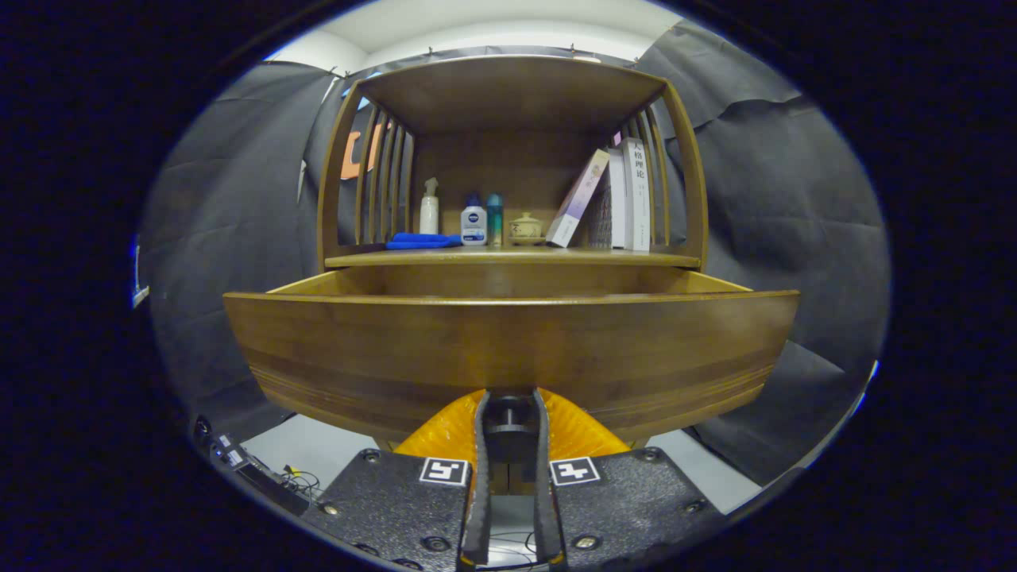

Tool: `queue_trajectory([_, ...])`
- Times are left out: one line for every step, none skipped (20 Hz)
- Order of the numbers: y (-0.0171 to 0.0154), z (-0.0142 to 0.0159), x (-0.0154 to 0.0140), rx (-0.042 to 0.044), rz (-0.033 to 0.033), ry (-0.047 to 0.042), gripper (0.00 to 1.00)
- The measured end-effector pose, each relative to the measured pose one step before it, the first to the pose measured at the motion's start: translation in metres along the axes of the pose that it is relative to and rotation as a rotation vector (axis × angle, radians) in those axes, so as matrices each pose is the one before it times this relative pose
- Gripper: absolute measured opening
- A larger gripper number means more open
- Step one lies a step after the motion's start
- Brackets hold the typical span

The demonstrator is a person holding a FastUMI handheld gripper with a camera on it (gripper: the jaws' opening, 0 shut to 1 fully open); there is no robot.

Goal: Pull open the drawer, take out the items inside it, and place them on the countertop above the cabinet.

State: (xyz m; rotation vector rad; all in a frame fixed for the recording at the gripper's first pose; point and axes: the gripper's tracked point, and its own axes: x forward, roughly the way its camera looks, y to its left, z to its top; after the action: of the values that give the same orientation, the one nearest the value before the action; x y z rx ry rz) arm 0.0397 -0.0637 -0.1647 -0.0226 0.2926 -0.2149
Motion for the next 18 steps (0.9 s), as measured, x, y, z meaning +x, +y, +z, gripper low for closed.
queue_trajectory([-0.00040,-0.00084,-0.00383,0.00150,-0.00082,0.00103,0.24])
queue_trajectory([-0.00024,-0.00235,-0.00408,-0.00066,0.00204,0.00526,0.24])
queue_trajectory([-0.00018,-0.00107,-0.00366,-0.00570,0.00481,0.00316,0.24])
queue_trajectory([-0.00043,-0.00194,-0.00364,-0.00189,0.00399,0.00582,0.24])
queue_trajectory([0.00046,0.00017,-0.00287,0.00116,0.00250,0.00311,0.24])
queue_trajectory([0.00040,-0.00019,-0.00107,0.00055,-0.00015,0.00404,0.24])
queue_trajectory([0.00007,-0.00030,0.00023,0.00139,-0.00267,0.00312,0.24])
queue_trajectory([0.00065,0.00009,-0.00062,0.00738,-0.00261,0.00241,0.24])
queue_trajectory([0.00136,-0.00064,0.00158,-0.00672,0.00089,0.00422,0.25])
queue_trajectory([0.00173,-0.00025,-0.00086,-0.01756,0.00745,0.00688,0.26])
queue_trajectory([0.00178,-0.00001,-0.00151,-0.01363,0.01767,0.01598,0.30])
queue_trajectory([-0.00134,0.00037,-0.00204,-0.00175,0.01525,0.01217,0.33])
queue_trajectory([-0.00287,0.00730,-0.00522,0.00489,0.00481,-0.00674,0.38])
queue_trajectory([-0.00374,0.01218,-0.00714,0.00180,0.00220,-0.02178,0.41])
queue_trajectory([-0.00265,0.01444,-0.00655,-0.00469,0.00028,-0.02115,0.45])
queue_trajectory([-0.00205,0.01259,-0.00542,-0.00251,0.00355,-0.01229,0.48])
queue_trajectory([0.00088,0.01436,-0.00524,0.00306,0.01548,-0.01130,0.53])
queue_trajectory([-0.00010,0.01419,-0.00466,0.00686,0.00927,-0.01218,0.59])
